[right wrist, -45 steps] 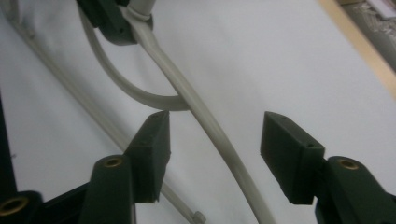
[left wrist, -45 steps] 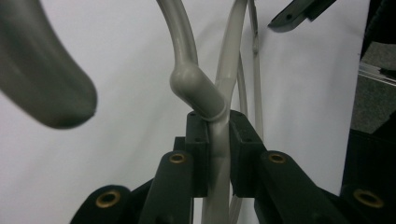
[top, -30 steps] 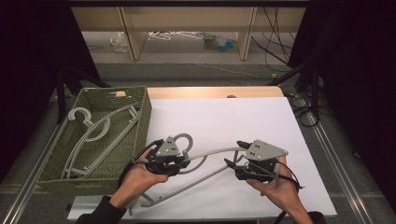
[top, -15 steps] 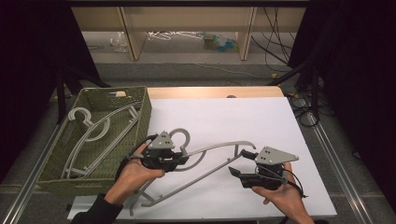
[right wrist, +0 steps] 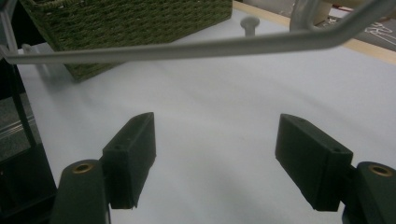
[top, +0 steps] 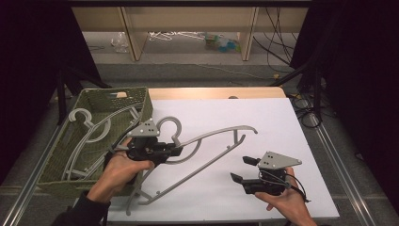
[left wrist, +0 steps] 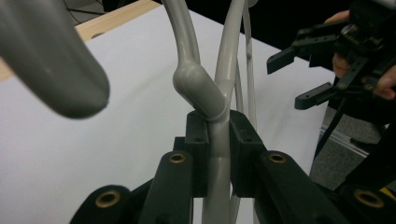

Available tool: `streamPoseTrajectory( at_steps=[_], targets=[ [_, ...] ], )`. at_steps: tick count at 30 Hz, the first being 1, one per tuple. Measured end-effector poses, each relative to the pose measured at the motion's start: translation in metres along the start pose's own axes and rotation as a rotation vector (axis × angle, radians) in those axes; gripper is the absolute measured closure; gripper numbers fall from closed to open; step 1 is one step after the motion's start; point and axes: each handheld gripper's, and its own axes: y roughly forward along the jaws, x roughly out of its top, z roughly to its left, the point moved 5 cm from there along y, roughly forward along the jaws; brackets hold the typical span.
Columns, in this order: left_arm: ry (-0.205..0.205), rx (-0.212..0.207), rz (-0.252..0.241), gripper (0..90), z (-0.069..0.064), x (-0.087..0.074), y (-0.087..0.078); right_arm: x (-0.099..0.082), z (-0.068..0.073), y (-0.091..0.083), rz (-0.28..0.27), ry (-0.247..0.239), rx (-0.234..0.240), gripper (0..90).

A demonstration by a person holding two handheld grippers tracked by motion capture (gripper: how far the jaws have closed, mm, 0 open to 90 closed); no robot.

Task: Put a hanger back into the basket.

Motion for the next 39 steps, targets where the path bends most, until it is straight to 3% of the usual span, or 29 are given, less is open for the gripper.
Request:
streamPoseTrajectory(
  at_steps=[9,17,18,29,39],
  targets=[
    [0.0,0.021,-0.01,79.8,0.004,0.01,-0.018,-0.001,0.0,-0.001,0.0,-0.002,-0.002,29.7],
    [-0.014,0.031,-0.013,79.7,0.01,0.014,-0.024,-0.002,0.002,0.0,0.029,-0.012,0.003,27.9],
    [-0.016,0.033,-0.017,79.8,0.012,0.014,-0.026,-0.002,0.003,0.001,0.013,-0.01,0.005,27.7],
    [-0.044,0.124,-0.061,79.7,0.037,0.025,-0.057,-0.001,0.003,0.001,0.009,-0.005,0.009,26.1],
    [-0.071,0.205,-0.063,79.7,0.068,0.034,-0.082,-0.003,0.003,0.003,0.02,-0.006,0.012,26.1]
  ],
)
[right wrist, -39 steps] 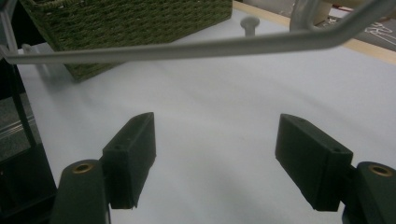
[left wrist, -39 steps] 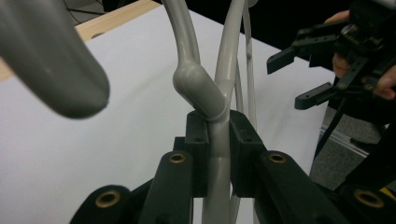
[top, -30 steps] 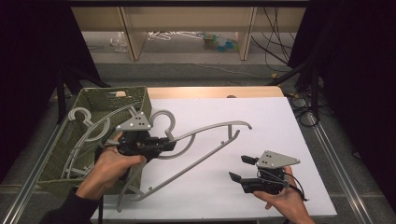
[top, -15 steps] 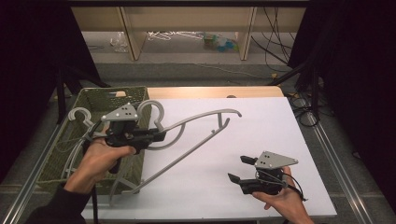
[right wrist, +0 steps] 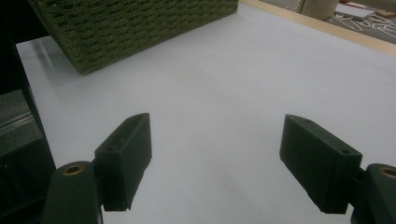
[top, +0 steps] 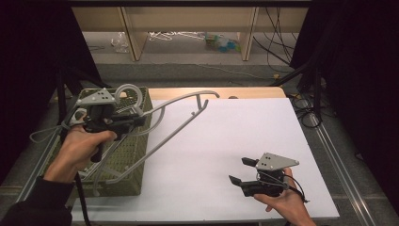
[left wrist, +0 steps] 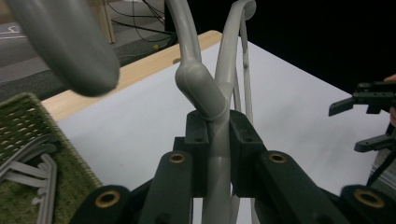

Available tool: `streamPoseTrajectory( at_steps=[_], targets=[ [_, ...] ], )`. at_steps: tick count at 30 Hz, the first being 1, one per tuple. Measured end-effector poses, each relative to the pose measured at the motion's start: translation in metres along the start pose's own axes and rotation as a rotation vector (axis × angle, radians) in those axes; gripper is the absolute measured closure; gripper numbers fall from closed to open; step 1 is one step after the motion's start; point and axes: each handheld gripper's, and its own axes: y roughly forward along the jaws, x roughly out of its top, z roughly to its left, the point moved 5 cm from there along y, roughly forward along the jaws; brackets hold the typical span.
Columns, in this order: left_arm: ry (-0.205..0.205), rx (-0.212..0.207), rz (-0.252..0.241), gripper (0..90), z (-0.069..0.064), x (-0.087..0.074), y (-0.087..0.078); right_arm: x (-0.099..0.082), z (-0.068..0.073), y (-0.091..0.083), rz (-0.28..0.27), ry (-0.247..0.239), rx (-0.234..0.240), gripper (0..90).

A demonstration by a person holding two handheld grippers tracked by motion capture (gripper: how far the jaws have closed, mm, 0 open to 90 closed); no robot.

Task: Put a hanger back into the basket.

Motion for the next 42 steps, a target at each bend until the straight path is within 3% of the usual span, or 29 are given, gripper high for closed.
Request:
streamPoseTrajectory(
  at_steps=[10,17,29,39,42],
  targets=[
    [-0.031,0.094,-0.029,79.7,0.041,0.006,-0.017,-0.001,0.0,0.001,0.007,0.003,0.003,26.0],
    [-0.029,0.151,-0.008,79.7,0.067,0.004,-0.022,-0.002,0.001,0.001,0.024,0.002,0.005,25.8],
    [-0.074,0.232,-0.025,79.6,0.104,-0.01,-0.031,-0.002,0.0,0.002,0.014,-0.002,0.011,25.7],
    [-0.134,0.294,-0.044,79.6,0.134,-0.031,-0.038,-0.002,0.001,0.002,0.015,0.0,0.01,25.7],
    [-0.135,0.315,-0.043,79.6,0.142,-0.038,-0.04,-0.001,0.001,0.002,0.012,-0.001,0.009,25.7]
  ],
)
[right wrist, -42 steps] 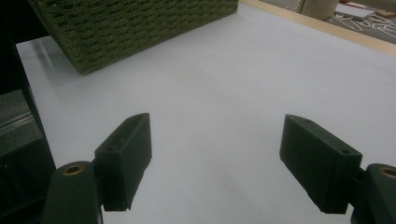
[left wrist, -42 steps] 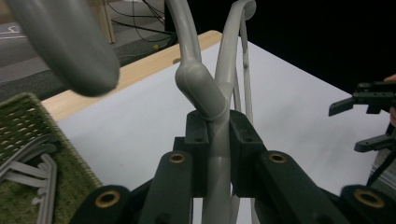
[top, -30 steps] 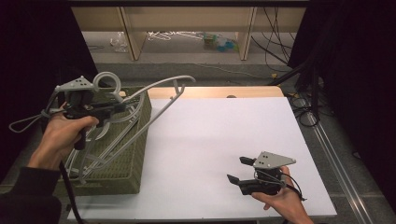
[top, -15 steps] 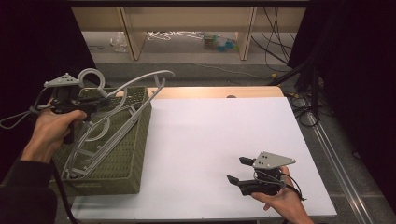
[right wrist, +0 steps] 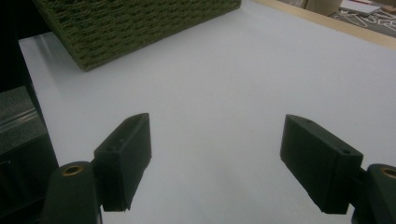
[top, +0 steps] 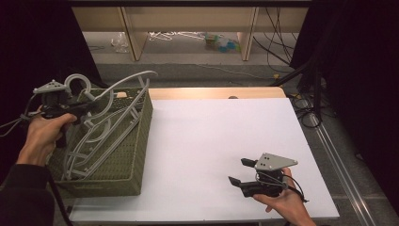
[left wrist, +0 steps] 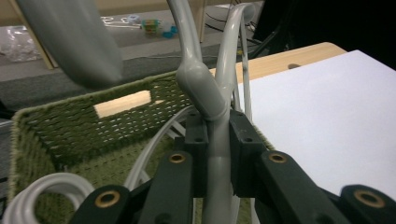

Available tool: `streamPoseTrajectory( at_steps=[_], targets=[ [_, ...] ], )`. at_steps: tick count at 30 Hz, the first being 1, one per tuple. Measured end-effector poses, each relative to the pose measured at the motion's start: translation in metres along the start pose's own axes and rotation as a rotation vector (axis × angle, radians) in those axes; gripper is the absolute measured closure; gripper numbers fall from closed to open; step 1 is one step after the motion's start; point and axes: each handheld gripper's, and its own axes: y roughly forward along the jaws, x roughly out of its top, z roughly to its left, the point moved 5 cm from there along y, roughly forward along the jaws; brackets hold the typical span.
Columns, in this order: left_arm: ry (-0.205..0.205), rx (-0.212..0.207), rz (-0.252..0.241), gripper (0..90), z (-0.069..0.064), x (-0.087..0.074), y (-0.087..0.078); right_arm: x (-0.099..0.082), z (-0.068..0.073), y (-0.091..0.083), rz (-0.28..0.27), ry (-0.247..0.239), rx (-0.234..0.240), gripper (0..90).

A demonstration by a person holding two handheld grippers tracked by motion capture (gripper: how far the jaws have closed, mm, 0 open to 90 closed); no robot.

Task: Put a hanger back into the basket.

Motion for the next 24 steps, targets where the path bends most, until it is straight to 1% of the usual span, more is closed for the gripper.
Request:
streamPoseTrajectory(
  at_steps=[2,5,7,9,15,16,18,20,21,24],
  targets=[
    [-0.008,0.009,-0.011,79.6,0.005,-0.003,0.0,-0.001,0.0,0.0,0.003,0.004,0.002,25.7],
    [-0.023,0.021,-0.011,79.6,0.013,-0.007,0.001,0.0,0.0,0.0,0.002,0.0,0.001,25.7],
    [-0.022,0.027,-0.006,79.6,0.015,-0.01,0.002,0.0,0.0,0.0,0.002,-0.001,0.001,25.7],
    [-0.008,0.033,0.009,79.6,0.017,-0.014,0.002,0.0,0.0,0.0,0.002,0.001,0.002,25.7],
    [-0.006,0.043,0.026,79.6,0.022,-0.024,0.002,-0.001,0.0,0.001,0.007,-0.001,0.004,25.7],
    [-0.014,0.044,0.024,79.5,0.023,-0.025,0.002,-0.001,0.0,0.001,0.008,-0.001,0.004,25.7],
    [-0.026,0.058,0.015,79.5,0.026,-0.026,0.001,-0.001,0.0,0.001,0.01,0.0,0.005,25.7],
    [-0.028,0.063,0.027,79.6,0.028,-0.028,0.001,-0.001,0.001,0.002,0.01,0.0,0.007,25.8],
    [-0.019,0.07,0.042,79.6,0.028,-0.031,0.002,-0.001,0.001,0.002,0.012,-0.001,0.007,25.7],
    [-0.02,0.077,0.054,79.6,0.03,-0.035,0.003,-0.002,0.0,0.002,0.017,0.002,0.008,25.8]
  ],
)
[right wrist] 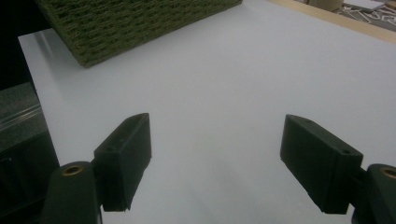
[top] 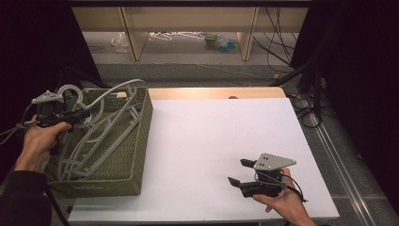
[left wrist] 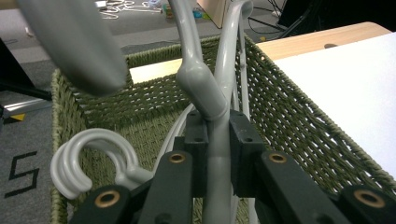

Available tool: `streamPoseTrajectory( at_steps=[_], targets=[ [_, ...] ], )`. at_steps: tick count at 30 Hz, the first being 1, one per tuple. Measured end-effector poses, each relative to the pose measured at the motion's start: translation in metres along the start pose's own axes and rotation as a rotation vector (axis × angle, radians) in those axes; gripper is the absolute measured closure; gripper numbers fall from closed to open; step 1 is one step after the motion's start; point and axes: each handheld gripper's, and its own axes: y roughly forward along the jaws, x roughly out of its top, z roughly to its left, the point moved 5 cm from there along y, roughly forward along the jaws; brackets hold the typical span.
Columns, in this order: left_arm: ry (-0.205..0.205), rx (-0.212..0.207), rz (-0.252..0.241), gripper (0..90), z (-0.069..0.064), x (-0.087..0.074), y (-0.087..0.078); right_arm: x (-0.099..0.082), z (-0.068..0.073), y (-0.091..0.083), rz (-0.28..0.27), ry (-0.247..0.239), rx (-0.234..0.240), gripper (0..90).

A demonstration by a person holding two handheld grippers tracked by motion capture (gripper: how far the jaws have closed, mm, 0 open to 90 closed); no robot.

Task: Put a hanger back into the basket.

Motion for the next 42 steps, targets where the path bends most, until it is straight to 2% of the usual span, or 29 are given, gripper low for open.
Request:
streamPoseTrajectory(
  at_steps=[7,13,15,18,22,25,28,29,30,31,32,38,42],
  targets=[
    [-0.016,-0.002,-0.003,79.5,0.006,-0.005,0.001,0.0,0.0,-0.001,-0.003,0.001,-0.004,25.7],
    [0.007,-0.009,0.015,79.6,0.002,-0.006,0.004,0.0,0.0,0.0,-0.003,-0.001,-0.005,25.8],
    [0.031,-0.002,0.043,79.5,0.001,-0.007,0.007,0.0,0.0,0.0,-0.003,0.002,-0.005,25.8],
    [0.045,0.0,0.057,79.5,0.001,-0.01,0.009,0.0,-0.001,-0.001,-0.003,-0.001,-0.005,25.8],
    [0.039,-0.015,0.067,79.5,0.004,-0.017,0.011,0.0,-0.001,-0.001,-0.002,-0.001,-0.005,25.8],
    [0.052,-0.02,0.09,79.4,0.007,-0.023,0.013,0.001,0.0,-0.001,-0.004,0.002,-0.004,25.7],
    [0.034,-0.029,0.084,79.3,0.005,-0.025,0.017,0.001,0.0,-0.001,-0.003,-0.001,-0.005,25.7],
    [0.073,-0.029,0.124,79.3,0.007,-0.027,0.015,0.001,-0.001,0.0,-0.002,0.002,-0.006,25.8],
    [0.078,-0.032,0.137,79.2,0.007,-0.028,0.016,0.001,0.0,0.0,-0.003,0.003,-0.005,25.8],
    [0.043,-0.029,0.112,79.2,0.004,-0.028,0.02,0.0,0.0,0.0,-0.001,0.0,-0.006,25.8],
    [0.04,-0.026,0.115,79.2,0.003,-0.028,0.02,0.0,0.0,0.0,-0.002,-0.002,-0.005,25.8],
    [0.029,-0.039,0.133,78.8,0.001,-0.034,0.028,0.001,0.0,-0.001,-0.004,-0.001,-0.004,25.7],
    [0.051,-0.032,0.163,78.6,-0.001,-0.036,0.033,0.001,-0.001,-0.001,-0.003,-0.003,-0.006,25.8]
  ],
)
